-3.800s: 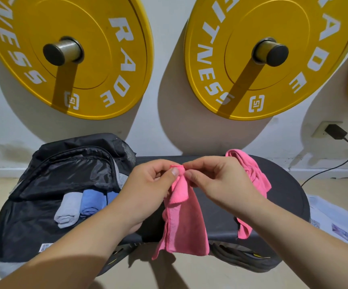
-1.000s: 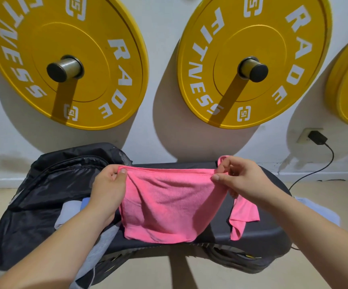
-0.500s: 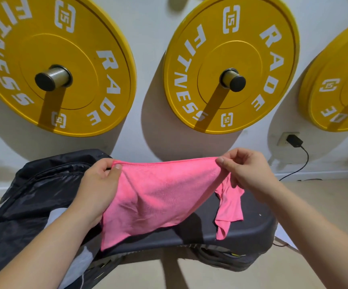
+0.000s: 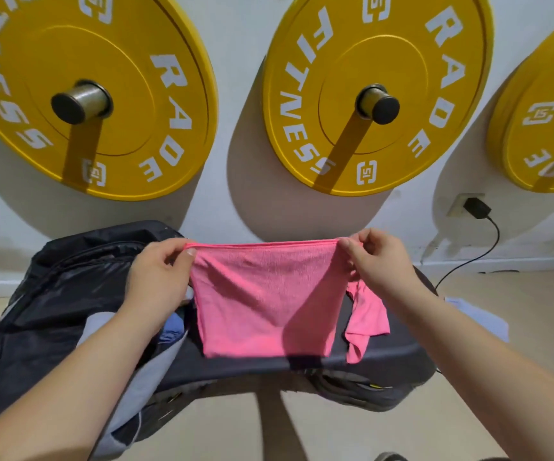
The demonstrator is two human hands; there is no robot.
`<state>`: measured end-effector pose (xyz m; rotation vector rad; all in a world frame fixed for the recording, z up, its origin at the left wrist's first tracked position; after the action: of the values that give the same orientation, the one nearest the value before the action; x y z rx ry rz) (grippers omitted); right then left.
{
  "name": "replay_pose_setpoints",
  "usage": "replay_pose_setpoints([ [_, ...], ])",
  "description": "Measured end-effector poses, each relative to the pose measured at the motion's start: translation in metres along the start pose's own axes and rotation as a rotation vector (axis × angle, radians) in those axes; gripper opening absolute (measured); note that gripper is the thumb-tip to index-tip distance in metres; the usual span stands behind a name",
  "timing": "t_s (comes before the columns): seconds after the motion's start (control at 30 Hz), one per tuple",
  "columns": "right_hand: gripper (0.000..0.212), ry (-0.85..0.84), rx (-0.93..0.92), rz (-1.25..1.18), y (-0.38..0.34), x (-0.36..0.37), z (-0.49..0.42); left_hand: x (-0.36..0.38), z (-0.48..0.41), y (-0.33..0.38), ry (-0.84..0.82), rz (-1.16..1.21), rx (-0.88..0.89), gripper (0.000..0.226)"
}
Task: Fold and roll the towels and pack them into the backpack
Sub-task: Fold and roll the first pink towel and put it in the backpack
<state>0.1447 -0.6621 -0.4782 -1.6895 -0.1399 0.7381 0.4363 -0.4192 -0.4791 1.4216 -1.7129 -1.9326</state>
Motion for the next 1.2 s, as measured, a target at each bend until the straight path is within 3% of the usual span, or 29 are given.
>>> replay_pose_setpoints([
  [0.13, 0.014, 0.101, -0.162, -0.111, -0.031, -0.002, -0.001, -0.014, -0.009, 0.015, 0.124, 0.182, 0.049, 0.018],
  [0.23, 0.013, 0.094, -0.203, -0.05, -0.037, 0.001, -0.001, -0.008, -0.008, 0.017, 0.082, 0.228, 0.017, 0.018],
  [0.33, 0.015, -0.056, -0.116, 0.145, -0.006, 0.013, -0.003, 0.012, -0.004, -0.01, -0.11, 0.146, -0.119, 0.019],
  [0.5, 0.015, -0.515, 0.168, 0.378, 0.075, 0.04, 0.015, 0.049, 0.023, -0.079, -0.538, -0.023, -0.325, 0.021],
  [0.6, 0.012, -0.612, 0.245, 0.46, 0.094, 0.046, 0.027, 0.068, 0.044, -0.103, -0.765, -0.129, -0.42, 0.016],
  [0.7, 0.012, -0.657, 0.279, 0.52, 0.099, 0.053, 0.033, 0.077, 0.052, -0.111, -0.865, -0.267, -0.431, 0.021],
  [0.8, 0.012, -0.608, 0.28, 0.552, 0.098, 0.055, 0.031, 0.079, 0.048, -0.119, -0.827, -0.317, -0.43, 0.019],
  [0.97, 0.014, -0.431, 0.198, 0.593, 0.093, 0.057, -0.001, 0.082, 0.012, -0.128, -0.575, -0.221, -0.37, 0.02],
  [1.2, 0.016, -0.292, 0.236, 0.617, 0.124, 0.083, -0.07, 0.1, -0.046, -0.138, -0.453, -0.345, -0.313, 0.021],
])
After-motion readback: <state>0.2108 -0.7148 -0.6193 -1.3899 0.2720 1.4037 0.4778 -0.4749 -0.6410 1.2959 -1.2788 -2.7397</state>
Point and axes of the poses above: each hand's wrist, its own z-axis away from the middle knuckle, its own x-axis out of the palm, y = z × x, the point moved 9 cm from there along -z, towards the middle knuckle, and after that the axes turned 9 degrees about -y, right-handed, at the moved point
